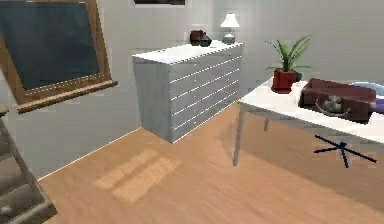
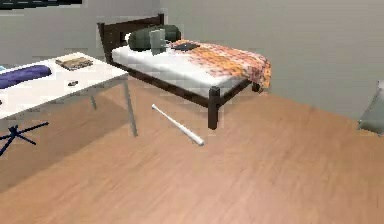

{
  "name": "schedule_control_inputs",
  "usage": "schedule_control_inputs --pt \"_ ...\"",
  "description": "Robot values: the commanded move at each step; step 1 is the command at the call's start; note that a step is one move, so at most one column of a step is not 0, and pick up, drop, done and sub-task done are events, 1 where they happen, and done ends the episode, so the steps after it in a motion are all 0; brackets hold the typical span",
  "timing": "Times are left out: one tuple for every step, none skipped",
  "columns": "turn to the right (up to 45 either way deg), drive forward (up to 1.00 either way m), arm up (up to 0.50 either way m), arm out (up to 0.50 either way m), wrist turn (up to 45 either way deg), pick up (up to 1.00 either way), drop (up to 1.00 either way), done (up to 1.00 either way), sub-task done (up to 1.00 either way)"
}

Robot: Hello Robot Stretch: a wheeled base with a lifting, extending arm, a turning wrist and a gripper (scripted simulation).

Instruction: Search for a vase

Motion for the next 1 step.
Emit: schedule_control_inputs --pt "0.0 1.00 0.00 0.00 0.0 0.00 0.00 0.00 0.00"
